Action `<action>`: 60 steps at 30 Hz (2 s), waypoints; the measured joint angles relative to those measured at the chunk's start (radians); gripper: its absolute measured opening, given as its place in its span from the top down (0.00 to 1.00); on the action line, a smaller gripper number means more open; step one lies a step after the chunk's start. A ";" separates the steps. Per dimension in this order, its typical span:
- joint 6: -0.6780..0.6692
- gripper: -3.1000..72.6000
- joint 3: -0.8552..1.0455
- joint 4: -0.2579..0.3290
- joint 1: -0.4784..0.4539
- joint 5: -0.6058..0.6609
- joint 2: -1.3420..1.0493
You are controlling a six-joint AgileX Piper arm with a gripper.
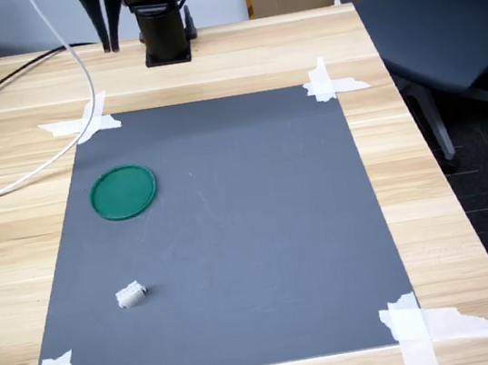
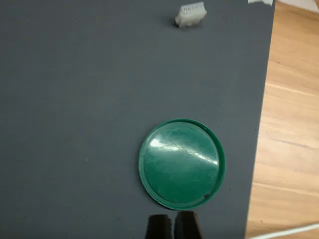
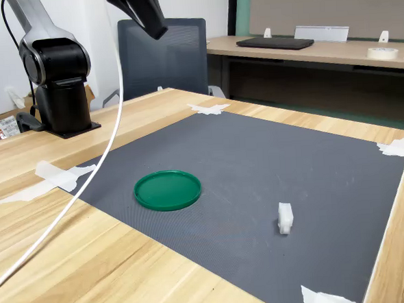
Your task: Grasp a white terminal and put it in the green lid.
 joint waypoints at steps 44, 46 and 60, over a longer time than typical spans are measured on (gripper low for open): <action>-0.638 1.00 -0.880 0.228 -0.282 0.410 0.724; -0.632 1.00 -0.885 0.227 -0.282 0.410 0.737; -0.652 0.58 -0.885 0.254 -0.280 0.461 0.803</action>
